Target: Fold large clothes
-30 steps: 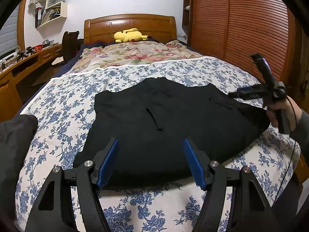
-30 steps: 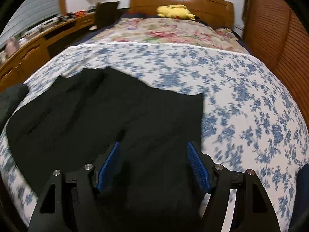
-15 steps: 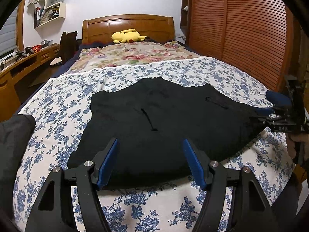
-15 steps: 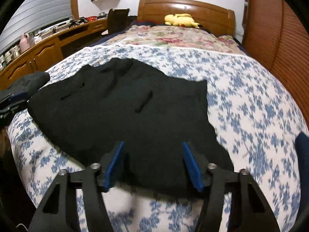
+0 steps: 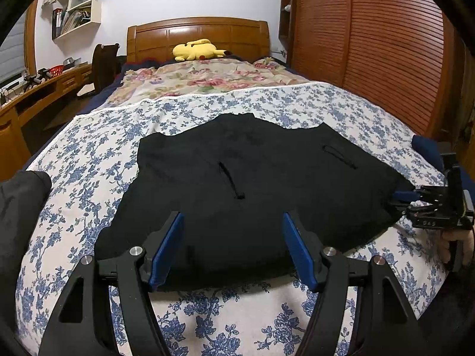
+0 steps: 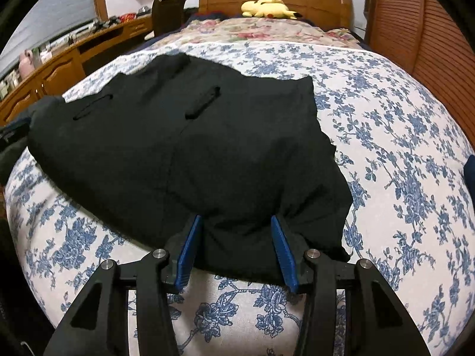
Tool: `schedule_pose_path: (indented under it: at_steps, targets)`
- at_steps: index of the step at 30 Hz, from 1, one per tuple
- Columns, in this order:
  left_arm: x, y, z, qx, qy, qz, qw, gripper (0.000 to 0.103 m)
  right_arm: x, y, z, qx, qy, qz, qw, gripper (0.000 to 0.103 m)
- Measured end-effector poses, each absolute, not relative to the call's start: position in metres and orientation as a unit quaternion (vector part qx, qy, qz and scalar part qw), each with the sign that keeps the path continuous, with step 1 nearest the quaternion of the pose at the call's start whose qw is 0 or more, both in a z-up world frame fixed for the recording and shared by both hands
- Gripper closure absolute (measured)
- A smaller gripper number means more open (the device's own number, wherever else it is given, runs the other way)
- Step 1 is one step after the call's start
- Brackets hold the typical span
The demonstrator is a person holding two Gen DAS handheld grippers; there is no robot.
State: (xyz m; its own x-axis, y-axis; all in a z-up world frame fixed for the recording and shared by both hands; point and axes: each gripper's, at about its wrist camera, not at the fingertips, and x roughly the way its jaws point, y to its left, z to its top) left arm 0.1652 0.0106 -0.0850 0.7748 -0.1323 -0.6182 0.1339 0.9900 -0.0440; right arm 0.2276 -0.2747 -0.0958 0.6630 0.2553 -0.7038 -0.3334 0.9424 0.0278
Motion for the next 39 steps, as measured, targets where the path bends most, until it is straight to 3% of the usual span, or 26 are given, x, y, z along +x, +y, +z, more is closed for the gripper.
schedule_pose_path:
  at_steps: [16, 23, 39]
  targets:
    - [0.188, 0.017, -0.117, -0.014, 0.381, -0.056, 0.923, 0.034, 0.188, -0.282, -0.075, -0.030, 0.284, 0.158, 0.945, 0.053]
    - [0.188, 0.015, -0.126, -0.002, 0.396, -0.059, 0.916, 0.034, 0.218, -0.282, -0.113, -0.042, 0.379, 0.130, 0.915, 0.050]
    - [0.189, 0.013, -0.128, -0.001, 0.401, -0.053, 0.915, 0.034, 0.194, -0.284, -0.093, -0.040, 0.326, 0.120, 0.937, 0.049]
